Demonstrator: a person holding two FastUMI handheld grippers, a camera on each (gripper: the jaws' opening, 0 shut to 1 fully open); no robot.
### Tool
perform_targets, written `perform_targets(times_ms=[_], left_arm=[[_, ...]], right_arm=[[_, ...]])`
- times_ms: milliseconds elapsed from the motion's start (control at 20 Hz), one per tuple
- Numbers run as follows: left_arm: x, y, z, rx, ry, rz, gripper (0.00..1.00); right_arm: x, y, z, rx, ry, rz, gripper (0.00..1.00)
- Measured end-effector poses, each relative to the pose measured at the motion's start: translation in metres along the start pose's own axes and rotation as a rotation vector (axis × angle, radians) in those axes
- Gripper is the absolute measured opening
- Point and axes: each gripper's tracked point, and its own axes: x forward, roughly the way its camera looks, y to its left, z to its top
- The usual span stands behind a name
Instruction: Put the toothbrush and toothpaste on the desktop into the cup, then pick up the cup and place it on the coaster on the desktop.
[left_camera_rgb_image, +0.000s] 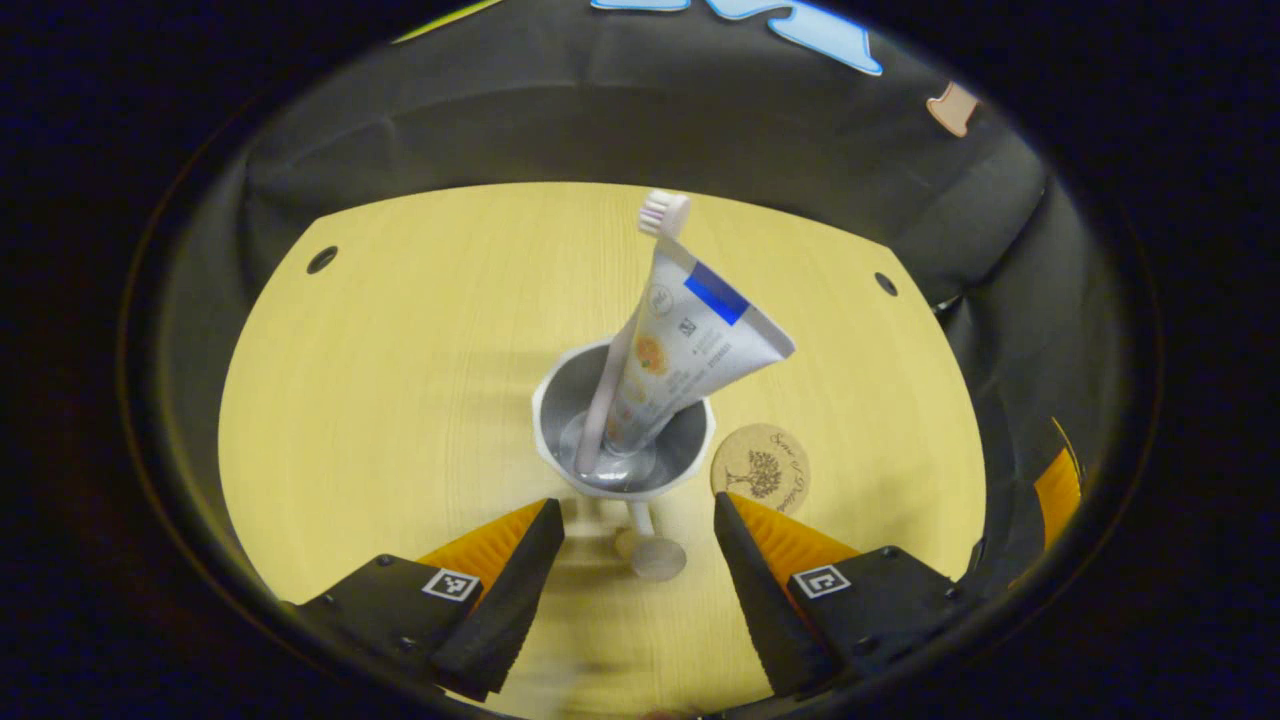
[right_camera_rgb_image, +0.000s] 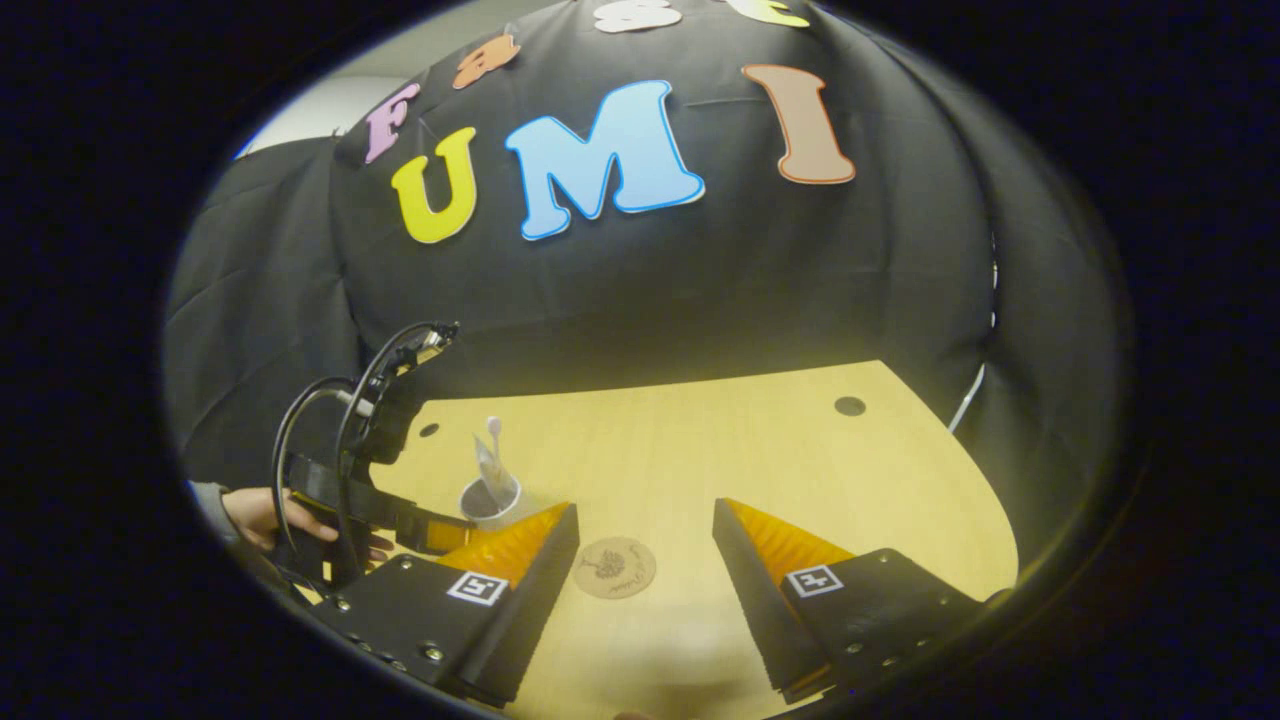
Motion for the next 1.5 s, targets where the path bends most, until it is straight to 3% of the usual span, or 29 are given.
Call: perform_targets(times_ms=[100,350,500,550,850,950,1350,1450,1500], left_arm=[[0.009,0.001,-0.001,-0.004,0.037,0.014,0.91],[0.029,0.008,-0.001,-0.06,0.091,0.04,0.9],[0.035,0.011,-0.005,-0.092,0.119,0.052,0.7],[0.037,0.013,-0.005,-0.101,0.122,0.058,0.81],[0.034,0.012,-0.002,-0.117,0.127,0.094,0.43],[0.032,0.014,0.006,-0.103,0.111,0.106,0.37],[-0.005,0.012,0.065,-0.09,0.048,0.097,0.34],[-0.001,-0.005,0.037,-0.071,0.041,0.081,0.33],[-0.009,-0.013,0.06,-0.063,0.039,0.07,0.33]], right_arm=[[-0.001,-0.01,0.0,0.019,0.004,-0.015,0.86],[-0.005,-0.033,-0.007,0.061,0.019,-0.05,0.86],[-0.005,-0.043,-0.009,0.093,0.027,-0.062,0.86],[-0.006,-0.045,-0.009,0.102,0.026,-0.065,0.86],[-0.015,-0.055,-0.008,0.117,0.021,-0.069,0.86],[-0.018,-0.058,-0.008,0.118,0.019,-0.071,0.86],[-0.031,-0.072,-0.01,0.147,0.011,-0.085,0.86],[-0.034,-0.074,-0.009,0.156,0.005,-0.086,0.86],[-0.036,-0.075,-0.008,0.158,0.003,-0.084,0.86]])
